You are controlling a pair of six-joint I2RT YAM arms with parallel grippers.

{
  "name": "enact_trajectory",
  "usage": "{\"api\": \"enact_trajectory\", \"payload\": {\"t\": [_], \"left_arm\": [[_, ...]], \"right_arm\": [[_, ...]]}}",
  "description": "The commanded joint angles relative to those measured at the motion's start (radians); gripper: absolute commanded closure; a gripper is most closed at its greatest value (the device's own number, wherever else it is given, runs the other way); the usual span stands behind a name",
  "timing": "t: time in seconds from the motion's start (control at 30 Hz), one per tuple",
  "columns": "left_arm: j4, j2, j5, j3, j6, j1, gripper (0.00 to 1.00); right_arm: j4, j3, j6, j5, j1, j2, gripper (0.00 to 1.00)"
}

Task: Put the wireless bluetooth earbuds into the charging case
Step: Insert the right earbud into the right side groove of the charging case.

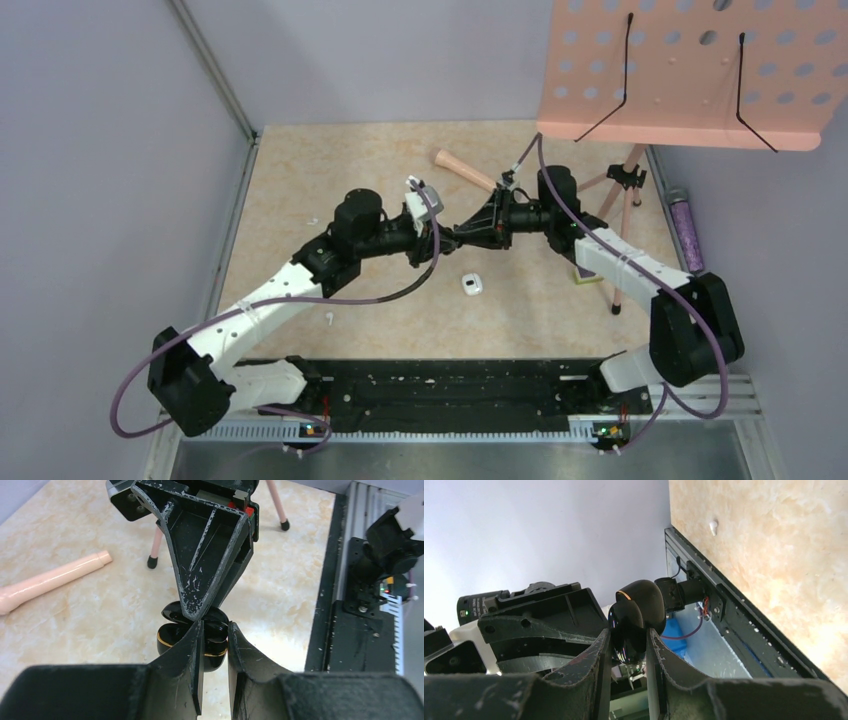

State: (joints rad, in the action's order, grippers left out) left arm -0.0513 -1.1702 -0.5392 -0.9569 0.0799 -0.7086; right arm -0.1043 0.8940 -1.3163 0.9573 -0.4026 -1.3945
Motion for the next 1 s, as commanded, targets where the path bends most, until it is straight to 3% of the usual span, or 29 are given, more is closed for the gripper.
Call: {"api": "enact_trajectory", "payload": {"t": [0.0, 0.27, 0.53, 0.97], "left_arm": [[-0.006, -0.034, -0.061, 0.063, -0.009, -0.031, 1.0], [0.037, -0.005, 0.018, 0.079, -0.024, -0.028, 1.0], [0.043, 0.024, -0.018, 0.068, -0.046, -0.027, 1.0], [0.055, 0.089, -0.05, 0.063, -0.049, -0.027, 1.0]], "right_arm": [[-0.125, 0.115, 0.008, -0.022, 0.032, -0.078, 1.0], [-0.201, 0.076, -0.007, 0.014, 0.054, -0.073, 1.0], [-0.556, -0.067, -0.244, 0.031, 0.059, -0.027, 1.0], [-0.521, -0.076, -0.256, 0.061, 0.066, 0.038, 1.0]]}}
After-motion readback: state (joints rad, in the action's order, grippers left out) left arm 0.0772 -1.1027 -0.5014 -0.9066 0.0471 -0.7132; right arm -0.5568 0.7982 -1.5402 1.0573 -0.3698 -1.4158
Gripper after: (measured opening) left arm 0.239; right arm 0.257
